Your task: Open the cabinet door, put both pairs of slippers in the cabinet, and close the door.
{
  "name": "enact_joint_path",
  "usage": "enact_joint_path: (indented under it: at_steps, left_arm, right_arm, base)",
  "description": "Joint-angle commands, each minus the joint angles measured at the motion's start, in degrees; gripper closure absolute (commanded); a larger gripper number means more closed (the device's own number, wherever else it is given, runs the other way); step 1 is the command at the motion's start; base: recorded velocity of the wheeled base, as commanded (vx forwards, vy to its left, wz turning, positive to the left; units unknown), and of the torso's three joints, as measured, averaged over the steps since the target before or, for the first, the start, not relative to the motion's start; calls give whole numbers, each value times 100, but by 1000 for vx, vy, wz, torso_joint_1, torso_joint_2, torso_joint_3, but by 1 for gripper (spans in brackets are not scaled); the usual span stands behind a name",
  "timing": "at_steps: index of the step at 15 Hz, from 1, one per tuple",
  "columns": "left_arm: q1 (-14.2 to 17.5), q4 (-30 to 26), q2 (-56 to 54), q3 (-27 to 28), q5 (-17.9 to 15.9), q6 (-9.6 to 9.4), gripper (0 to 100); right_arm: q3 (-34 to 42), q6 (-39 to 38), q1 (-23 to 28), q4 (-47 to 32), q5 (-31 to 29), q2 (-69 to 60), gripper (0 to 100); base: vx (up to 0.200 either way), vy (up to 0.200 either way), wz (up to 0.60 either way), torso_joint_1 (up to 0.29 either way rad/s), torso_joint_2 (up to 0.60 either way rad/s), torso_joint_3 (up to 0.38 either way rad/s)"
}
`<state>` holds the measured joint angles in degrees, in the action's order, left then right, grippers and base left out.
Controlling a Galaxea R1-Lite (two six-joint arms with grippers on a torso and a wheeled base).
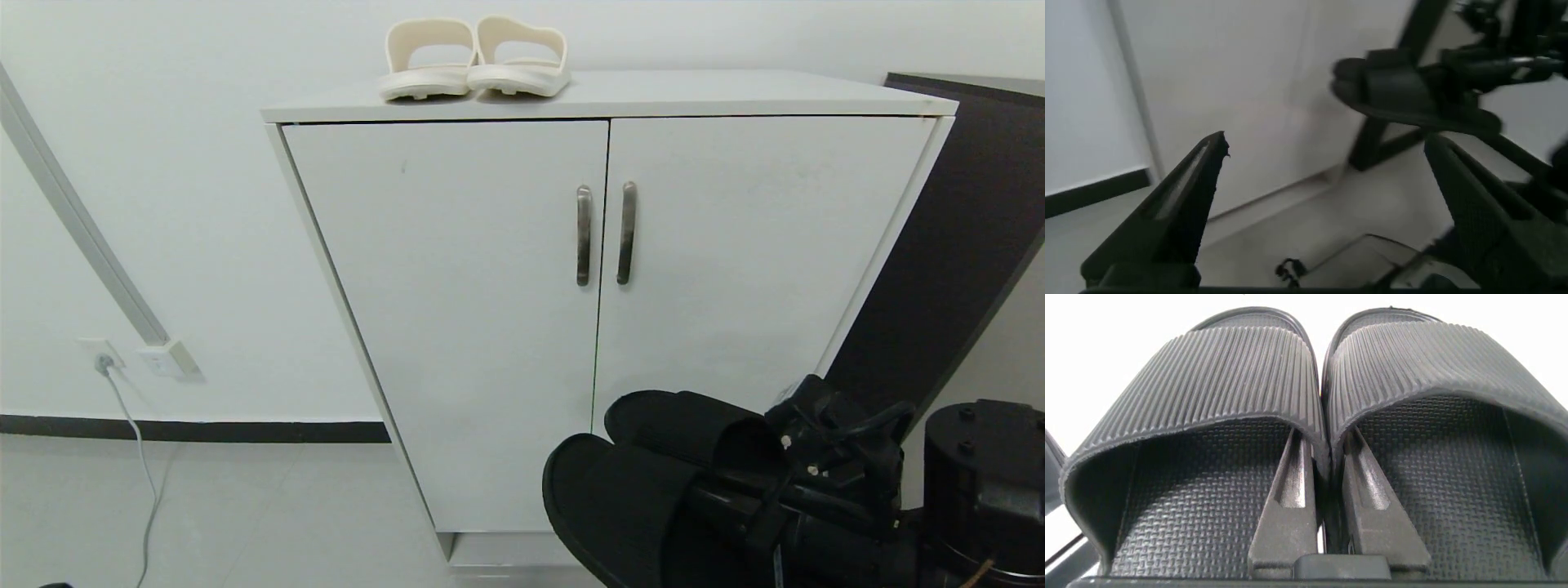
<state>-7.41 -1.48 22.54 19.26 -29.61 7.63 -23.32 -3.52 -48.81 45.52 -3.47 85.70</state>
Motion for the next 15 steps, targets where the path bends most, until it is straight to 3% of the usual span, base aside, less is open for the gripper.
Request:
enact_joint_path:
  at_steps: [1,4,8,12,15]
  left_arm:
    - [-23,288,945,148,-264,10,0]
    - [-32,1176,2237,403,-308,19,0]
    - [-498,2433,3529,667,-273,133,0]
    - [-938,2600,4426,1212,-247,125,0]
    - [-1324,3145,5146,1466,-159,151,0]
  right_arm:
    - [29,18,-6,1,5,35,100]
    - [12,1,3,10,5,78,100]
    - [21,-26,3,10,5,114,100]
    - [12,-43,-6,10,5,219,100]
    - [12,-43,-6,45,-4,219,100]
  base:
    - [0,0,0,0,0,0]
    - [0,0,0,0,0,0]
    - [0,0,0,0,0,0]
    - [0,0,0,0,0,0]
    - [0,0,0,0,0,0]
